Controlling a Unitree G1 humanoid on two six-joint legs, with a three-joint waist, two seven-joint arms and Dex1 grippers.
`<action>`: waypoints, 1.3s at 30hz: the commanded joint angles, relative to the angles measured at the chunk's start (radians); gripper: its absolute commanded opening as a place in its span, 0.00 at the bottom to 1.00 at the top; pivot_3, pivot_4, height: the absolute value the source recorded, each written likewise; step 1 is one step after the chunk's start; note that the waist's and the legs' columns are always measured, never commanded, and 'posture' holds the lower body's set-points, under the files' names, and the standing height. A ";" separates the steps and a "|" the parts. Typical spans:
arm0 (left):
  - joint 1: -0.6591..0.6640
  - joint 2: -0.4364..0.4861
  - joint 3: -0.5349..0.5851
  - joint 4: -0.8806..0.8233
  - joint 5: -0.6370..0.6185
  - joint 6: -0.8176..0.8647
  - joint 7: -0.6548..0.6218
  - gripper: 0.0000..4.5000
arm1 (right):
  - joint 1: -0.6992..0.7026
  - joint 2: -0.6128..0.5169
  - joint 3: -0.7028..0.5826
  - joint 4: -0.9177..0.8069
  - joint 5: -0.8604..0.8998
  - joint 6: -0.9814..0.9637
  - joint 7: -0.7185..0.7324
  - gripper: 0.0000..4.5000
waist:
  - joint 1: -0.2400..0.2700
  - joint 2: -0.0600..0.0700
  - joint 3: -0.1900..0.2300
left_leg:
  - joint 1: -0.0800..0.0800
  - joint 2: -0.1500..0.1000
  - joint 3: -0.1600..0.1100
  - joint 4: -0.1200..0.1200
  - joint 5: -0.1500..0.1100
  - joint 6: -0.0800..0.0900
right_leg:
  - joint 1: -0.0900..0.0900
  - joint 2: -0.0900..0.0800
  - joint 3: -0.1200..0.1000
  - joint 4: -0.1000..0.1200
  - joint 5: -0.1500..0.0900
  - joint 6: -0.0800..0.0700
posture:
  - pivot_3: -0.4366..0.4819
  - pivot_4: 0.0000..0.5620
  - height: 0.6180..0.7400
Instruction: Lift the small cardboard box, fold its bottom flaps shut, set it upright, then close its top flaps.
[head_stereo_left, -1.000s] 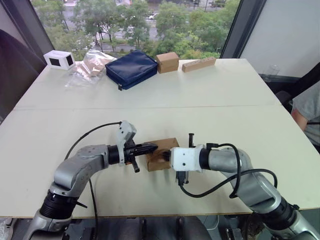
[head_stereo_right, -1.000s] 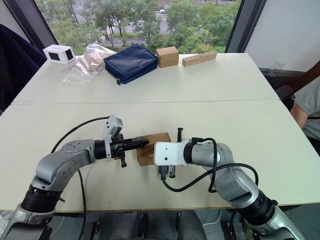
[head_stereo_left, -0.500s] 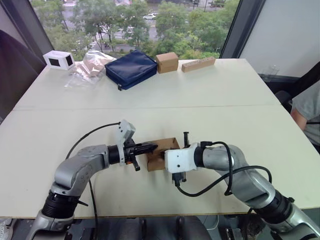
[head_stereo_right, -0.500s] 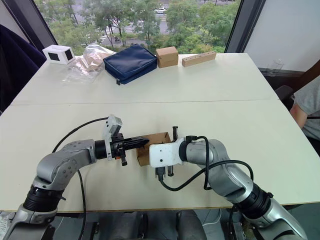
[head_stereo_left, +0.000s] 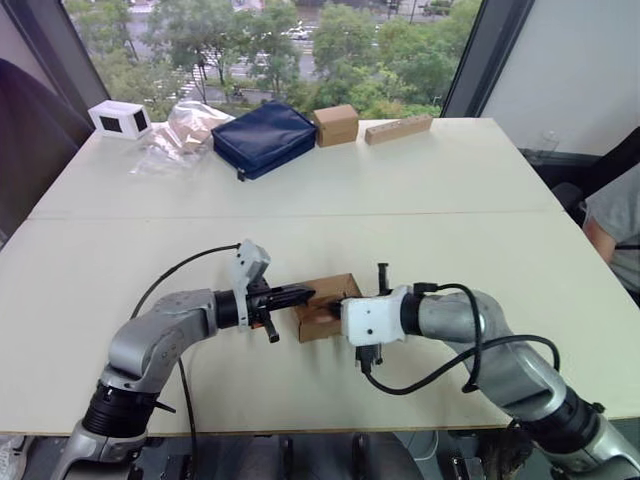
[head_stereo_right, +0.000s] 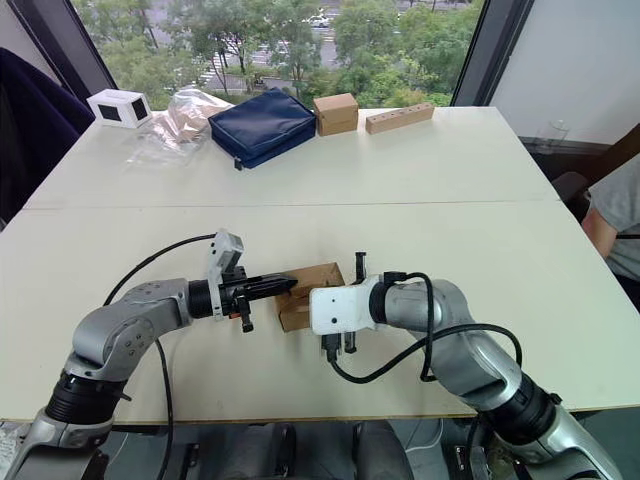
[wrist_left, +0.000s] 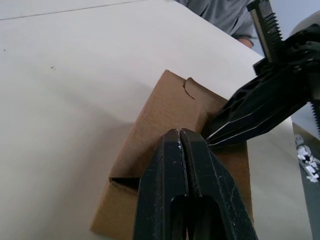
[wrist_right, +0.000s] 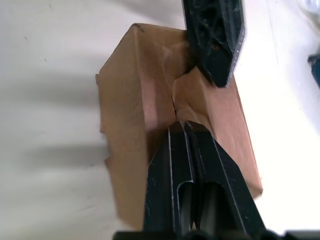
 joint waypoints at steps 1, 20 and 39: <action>-0.017 0.026 0.044 -0.016 -0.023 0.019 -0.004 0.01 | 0.021 0.042 -0.146 -0.121 0.195 0.080 0.024 0.00 | -0.001 0.000 0.000 | 0.000 0.001 0.000 0.000 0.000 0.000 | 0.000 0.000 0.000 0.000 0.000 0.000 | 0.48 0.27 1.00; -0.037 0.047 0.083 -0.097 -0.076 0.059 0.020 0.01 | -0.054 -0.022 -0.036 0.028 0.143 -0.019 -0.074 0.00 | -0.002 0.000 0.001 | -0.001 0.001 0.001 -0.001 0.000 0.000 | -0.003 0.000 0.000 0.000 0.000 0.000 | 0.48 0.27 1.00; -0.018 0.033 -0.029 -0.078 0.027 -0.022 -0.006 0.01 | -0.042 0.026 0.017 0.010 0.165 0.160 -0.117 0.00 | -0.002 0.000 0.001 | -0.002 0.001 0.001 -0.001 0.000 0.000 | -0.003 0.001 0.000 0.000 0.000 0.000 | 0.48 0.27 1.00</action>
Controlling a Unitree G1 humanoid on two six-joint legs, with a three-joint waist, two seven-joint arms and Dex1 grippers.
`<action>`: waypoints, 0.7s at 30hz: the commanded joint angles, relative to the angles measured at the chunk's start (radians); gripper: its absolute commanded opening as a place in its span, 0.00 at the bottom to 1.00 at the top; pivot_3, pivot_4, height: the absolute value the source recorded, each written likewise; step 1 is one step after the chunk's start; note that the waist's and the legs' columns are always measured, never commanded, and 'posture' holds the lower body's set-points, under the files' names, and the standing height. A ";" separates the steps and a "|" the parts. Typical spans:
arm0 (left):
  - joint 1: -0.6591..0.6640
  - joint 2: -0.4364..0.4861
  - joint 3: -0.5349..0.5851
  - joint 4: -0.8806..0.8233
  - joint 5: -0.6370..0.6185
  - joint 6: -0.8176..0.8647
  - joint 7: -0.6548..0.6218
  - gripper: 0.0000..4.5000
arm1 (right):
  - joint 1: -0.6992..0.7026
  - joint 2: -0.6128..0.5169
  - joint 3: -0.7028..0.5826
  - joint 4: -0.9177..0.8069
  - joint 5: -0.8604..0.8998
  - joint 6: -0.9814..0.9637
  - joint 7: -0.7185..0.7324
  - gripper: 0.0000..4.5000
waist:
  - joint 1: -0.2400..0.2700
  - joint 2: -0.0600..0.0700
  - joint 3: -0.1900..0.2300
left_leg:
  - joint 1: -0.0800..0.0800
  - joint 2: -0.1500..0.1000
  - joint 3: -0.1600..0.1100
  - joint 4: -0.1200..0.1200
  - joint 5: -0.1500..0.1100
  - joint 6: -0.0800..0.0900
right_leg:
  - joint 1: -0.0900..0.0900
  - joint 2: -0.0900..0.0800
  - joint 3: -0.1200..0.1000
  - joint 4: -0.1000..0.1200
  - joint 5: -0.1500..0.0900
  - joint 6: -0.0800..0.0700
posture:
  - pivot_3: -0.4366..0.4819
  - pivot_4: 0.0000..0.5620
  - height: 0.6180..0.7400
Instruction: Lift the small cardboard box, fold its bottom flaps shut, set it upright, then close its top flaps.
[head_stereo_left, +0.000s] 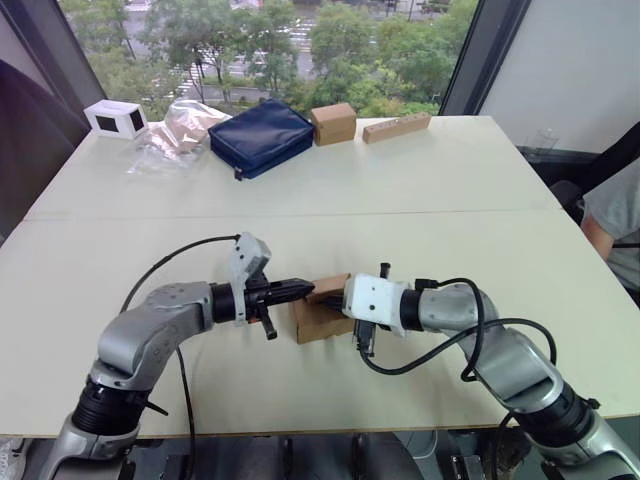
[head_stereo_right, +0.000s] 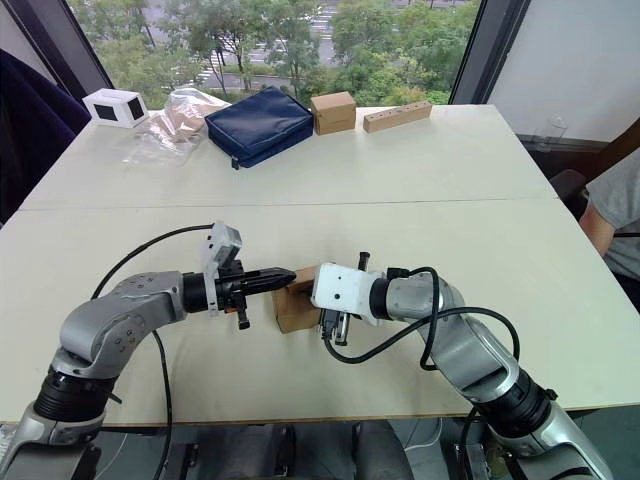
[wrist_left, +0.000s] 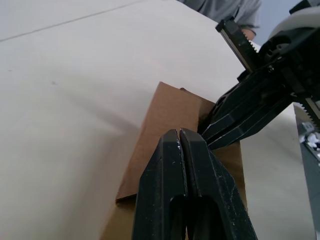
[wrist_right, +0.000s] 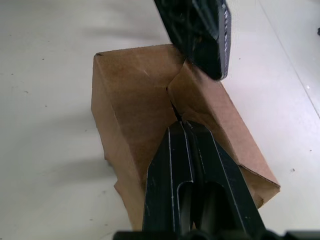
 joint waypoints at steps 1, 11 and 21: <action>0.004 0.001 -0.027 -0.005 0.035 -0.044 -0.015 0.01 | 0.010 0.012 -0.021 -0.050 0.040 0.044 -0.003 0.00 | 0.000 0.000 0.000 | 0.000 0.000 0.000 0.000 0.000 0.000 | 0.000 0.000 0.000 0.000 0.000 0.000 | 0.48 0.27 1.00; 0.028 -0.003 -0.061 0.018 0.079 -0.094 -0.030 0.01 | 0.024 -0.024 -0.109 -0.114 0.151 0.081 0.010 0.00 | 0.000 0.000 0.000 | 0.000 0.000 0.000 0.000 0.000 0.000 | 0.000 0.000 0.000 0.000 0.000 0.000 | 0.48 0.27 1.00; 0.031 -0.011 -0.057 0.018 0.081 -0.100 -0.033 0.01 | -0.025 -0.020 -0.055 -0.044 0.101 0.028 -0.046 0.00 | 0.001 0.000 0.000 | 0.000 0.000 0.000 0.000 0.000 0.000 | 0.000 0.000 0.000 0.000 0.000 0.000 | 0.48 0.27 1.00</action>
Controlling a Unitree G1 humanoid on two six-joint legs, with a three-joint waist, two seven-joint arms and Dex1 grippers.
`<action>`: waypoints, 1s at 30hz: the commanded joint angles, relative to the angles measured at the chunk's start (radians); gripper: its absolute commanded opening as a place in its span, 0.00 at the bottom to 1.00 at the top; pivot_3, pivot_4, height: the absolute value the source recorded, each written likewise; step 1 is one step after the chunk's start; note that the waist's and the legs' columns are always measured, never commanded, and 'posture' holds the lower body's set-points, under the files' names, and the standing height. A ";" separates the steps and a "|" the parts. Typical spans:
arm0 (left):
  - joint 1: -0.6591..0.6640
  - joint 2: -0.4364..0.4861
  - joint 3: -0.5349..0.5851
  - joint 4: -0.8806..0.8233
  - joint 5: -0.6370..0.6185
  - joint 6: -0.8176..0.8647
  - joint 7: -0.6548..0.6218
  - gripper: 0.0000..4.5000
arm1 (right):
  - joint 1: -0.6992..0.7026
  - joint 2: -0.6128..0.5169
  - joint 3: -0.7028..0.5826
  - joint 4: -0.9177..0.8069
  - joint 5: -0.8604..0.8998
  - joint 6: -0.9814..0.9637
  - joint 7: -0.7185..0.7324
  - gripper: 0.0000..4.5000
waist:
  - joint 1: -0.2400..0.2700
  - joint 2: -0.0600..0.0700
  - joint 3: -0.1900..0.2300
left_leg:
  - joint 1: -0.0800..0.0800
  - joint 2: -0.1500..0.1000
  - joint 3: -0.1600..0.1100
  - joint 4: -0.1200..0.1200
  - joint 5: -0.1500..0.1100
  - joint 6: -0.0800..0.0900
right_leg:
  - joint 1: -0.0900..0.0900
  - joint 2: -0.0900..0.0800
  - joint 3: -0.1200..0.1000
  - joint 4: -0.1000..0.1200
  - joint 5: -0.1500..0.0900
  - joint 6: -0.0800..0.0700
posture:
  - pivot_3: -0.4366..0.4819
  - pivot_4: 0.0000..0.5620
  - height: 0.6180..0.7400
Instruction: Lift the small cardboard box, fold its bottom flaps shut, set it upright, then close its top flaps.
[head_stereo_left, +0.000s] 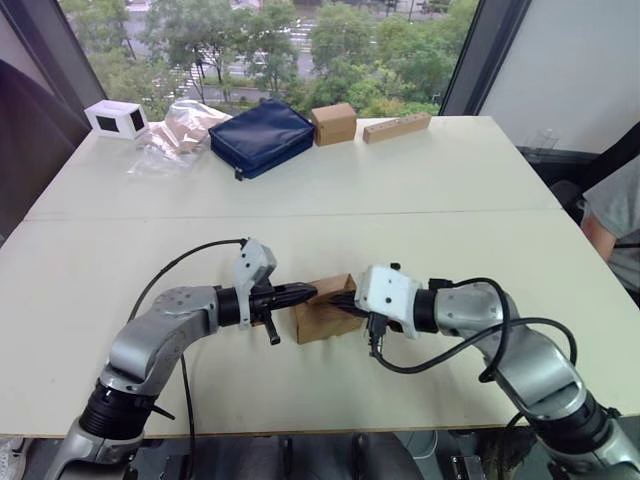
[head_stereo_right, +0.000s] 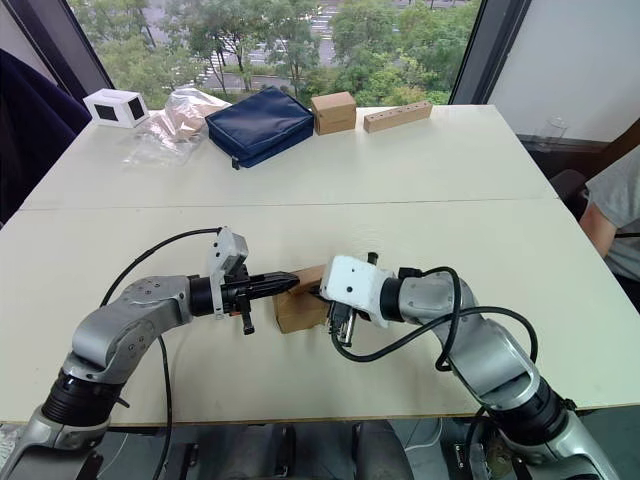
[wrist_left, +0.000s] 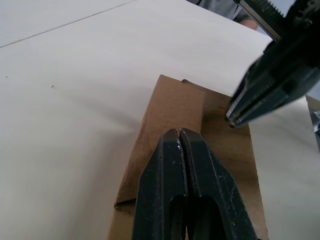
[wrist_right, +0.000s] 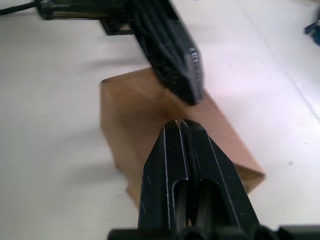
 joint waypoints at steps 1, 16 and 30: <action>0.012 -0.012 -0.006 -0.010 -0.010 0.015 0.000 0.01 | -0.005 -0.009 0.036 0.009 -0.025 -0.044 -0.007 0.00 | 0.002 0.000 0.000 | 0.000 0.000 0.000 0.000 0.000 0.000 | 0.000 0.000 0.000 0.000 0.000 0.000 | 0.48 0.27 1.00; 0.016 0.008 -0.006 -0.034 -0.023 0.044 -0.018 0.01 | -0.019 -0.013 0.113 0.099 -0.133 -0.107 -0.044 0.00 | 0.000 0.000 0.000 | 0.000 0.000 0.000 0.000 0.000 0.000 | 0.000 0.001 0.000 0.000 0.000 0.000 | 0.48 0.27 1.00; 0.004 0.007 -0.017 -0.006 0.012 0.013 -0.019 0.01 | 0.026 -0.056 -0.025 -0.089 0.055 -0.002 0.079 0.00 | 0.000 0.000 0.000 | 0.000 0.000 0.000 0.000 0.000 0.000 | 0.000 0.000 0.000 0.000 0.000 0.000 | 0.48 0.27 1.00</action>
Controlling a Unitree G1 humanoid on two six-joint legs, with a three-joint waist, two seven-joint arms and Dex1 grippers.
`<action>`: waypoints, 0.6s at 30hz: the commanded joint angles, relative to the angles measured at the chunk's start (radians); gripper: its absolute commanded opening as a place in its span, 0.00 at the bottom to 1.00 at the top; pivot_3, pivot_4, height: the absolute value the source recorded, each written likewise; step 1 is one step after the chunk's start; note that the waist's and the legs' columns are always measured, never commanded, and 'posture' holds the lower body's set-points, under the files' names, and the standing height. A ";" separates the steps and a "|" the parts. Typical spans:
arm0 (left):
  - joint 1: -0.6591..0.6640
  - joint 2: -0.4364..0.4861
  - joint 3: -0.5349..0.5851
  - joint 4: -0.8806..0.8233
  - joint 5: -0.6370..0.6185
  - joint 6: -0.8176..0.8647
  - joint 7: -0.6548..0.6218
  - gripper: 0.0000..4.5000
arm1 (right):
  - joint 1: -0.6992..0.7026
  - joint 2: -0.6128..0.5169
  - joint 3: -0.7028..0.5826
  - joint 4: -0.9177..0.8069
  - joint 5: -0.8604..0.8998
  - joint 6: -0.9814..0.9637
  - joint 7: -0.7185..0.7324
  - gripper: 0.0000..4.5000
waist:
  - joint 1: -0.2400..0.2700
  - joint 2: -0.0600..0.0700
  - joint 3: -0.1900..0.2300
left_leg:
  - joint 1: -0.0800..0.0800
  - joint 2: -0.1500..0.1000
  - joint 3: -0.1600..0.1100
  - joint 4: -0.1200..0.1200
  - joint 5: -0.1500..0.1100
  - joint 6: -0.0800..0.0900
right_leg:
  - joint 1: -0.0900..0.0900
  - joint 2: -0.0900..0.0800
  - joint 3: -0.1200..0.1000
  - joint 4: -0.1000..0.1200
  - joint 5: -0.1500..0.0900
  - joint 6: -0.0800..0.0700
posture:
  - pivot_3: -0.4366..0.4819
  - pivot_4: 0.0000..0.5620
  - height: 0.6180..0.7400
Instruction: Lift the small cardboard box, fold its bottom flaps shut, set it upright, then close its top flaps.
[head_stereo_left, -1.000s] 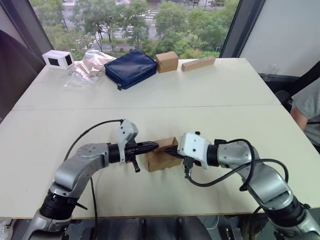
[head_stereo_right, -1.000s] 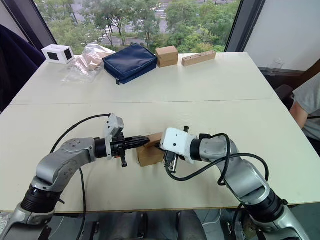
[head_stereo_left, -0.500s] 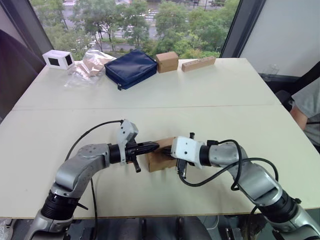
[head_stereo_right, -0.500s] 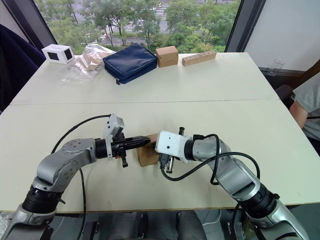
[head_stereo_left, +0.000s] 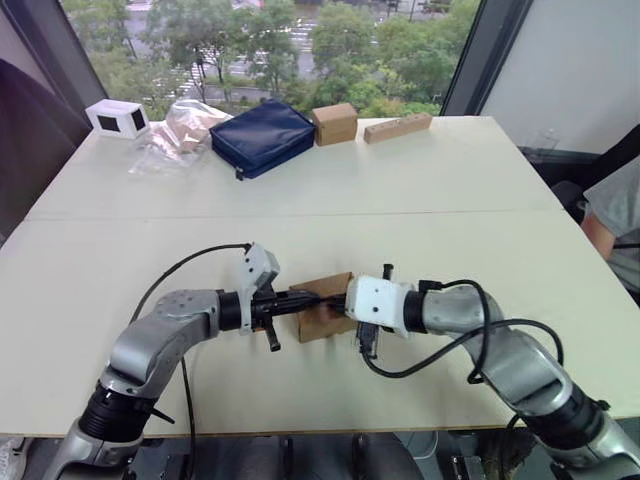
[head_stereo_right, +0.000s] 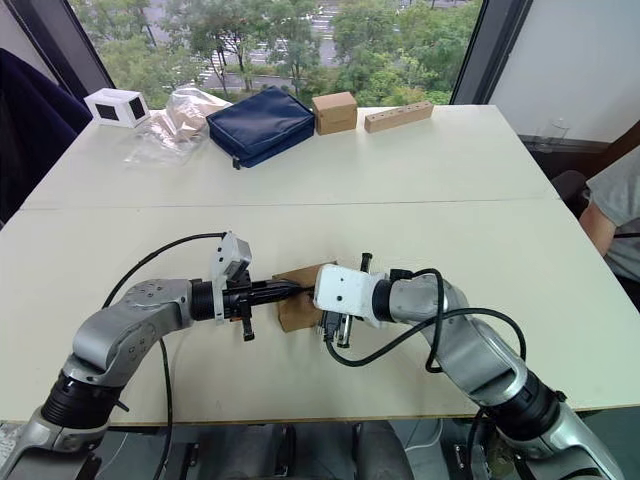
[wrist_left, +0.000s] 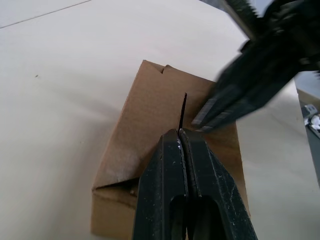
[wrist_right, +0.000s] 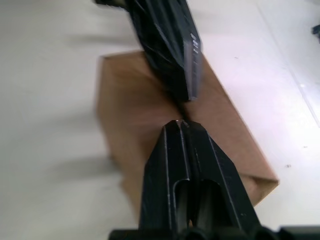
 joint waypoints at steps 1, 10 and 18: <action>-0.002 0.000 -0.002 0.003 0.012 -0.009 -0.003 0.01 | -0.010 -0.012 -0.069 -0.061 0.076 0.028 0.026 0.00 | -0.001 0.000 0.000 | 0.000 0.000 0.000 0.000 0.000 0.000 | 0.000 0.000 0.000 0.000 0.000 0.000 | 0.48 0.27 1.00; 0.001 0.007 -0.022 0.004 0.035 -0.021 -0.007 0.01 | -0.084 0.042 0.011 0.119 -0.043 -0.054 -0.087 0.00 | 0.001 0.000 0.000 | 0.000 0.000 0.000 0.000 0.000 0.000 | -0.001 0.000 0.000 0.000 0.000 0.000 | 0.48 0.27 1.00; 0.008 0.001 0.009 -0.006 0.014 -0.009 0.015 0.01 | -0.049 0.039 0.042 0.160 -0.072 -0.110 -0.085 0.00 | -0.002 0.000 0.000 | 0.000 0.000 0.001 0.000 0.000 0.000 | -0.001 0.001 0.000 0.000 0.000 0.000 | 0.48 0.27 1.00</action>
